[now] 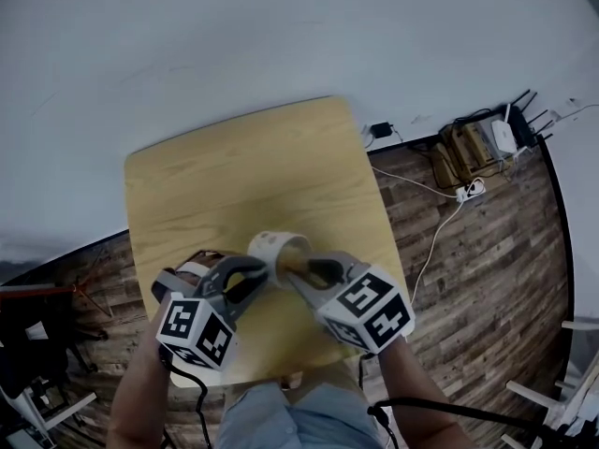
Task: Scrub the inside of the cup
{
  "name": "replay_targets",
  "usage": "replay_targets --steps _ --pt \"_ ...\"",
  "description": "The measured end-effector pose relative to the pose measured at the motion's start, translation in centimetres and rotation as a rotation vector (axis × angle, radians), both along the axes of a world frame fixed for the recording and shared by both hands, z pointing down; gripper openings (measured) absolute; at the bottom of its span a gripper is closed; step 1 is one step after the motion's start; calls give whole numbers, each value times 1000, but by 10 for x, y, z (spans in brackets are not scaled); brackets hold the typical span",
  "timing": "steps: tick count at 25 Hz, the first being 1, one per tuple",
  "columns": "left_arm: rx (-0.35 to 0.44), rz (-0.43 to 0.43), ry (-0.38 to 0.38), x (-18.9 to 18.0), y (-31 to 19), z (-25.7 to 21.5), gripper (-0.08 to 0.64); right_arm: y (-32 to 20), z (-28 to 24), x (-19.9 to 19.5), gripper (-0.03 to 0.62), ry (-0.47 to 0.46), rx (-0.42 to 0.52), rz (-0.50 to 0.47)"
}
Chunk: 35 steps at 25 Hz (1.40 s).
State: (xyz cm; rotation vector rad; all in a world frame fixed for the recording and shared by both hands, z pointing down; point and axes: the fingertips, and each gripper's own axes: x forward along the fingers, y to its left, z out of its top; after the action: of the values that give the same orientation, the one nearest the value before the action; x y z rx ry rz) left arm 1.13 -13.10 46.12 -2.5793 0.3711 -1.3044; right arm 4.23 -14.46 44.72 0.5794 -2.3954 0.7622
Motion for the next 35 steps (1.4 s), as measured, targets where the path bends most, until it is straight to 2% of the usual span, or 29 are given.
replay_targets --steps 8,15,19,27,35 --pt "-2 -22 13 1 -4 -4 95 -19 4 18 71 50 62 33" --pt "-29 -79 58 -2 -5 -6 95 -6 23 27 71 80 21 38" --pt "-14 -72 59 -6 -6 -3 95 8 29 23 71 84 -13 32" --pt "-20 -71 78 -2 0 -3 95 20 25 3 71 3 -61 55" --pt "-11 -54 87 -5 2 0 95 7 9 -9 71 -36 -17 93"
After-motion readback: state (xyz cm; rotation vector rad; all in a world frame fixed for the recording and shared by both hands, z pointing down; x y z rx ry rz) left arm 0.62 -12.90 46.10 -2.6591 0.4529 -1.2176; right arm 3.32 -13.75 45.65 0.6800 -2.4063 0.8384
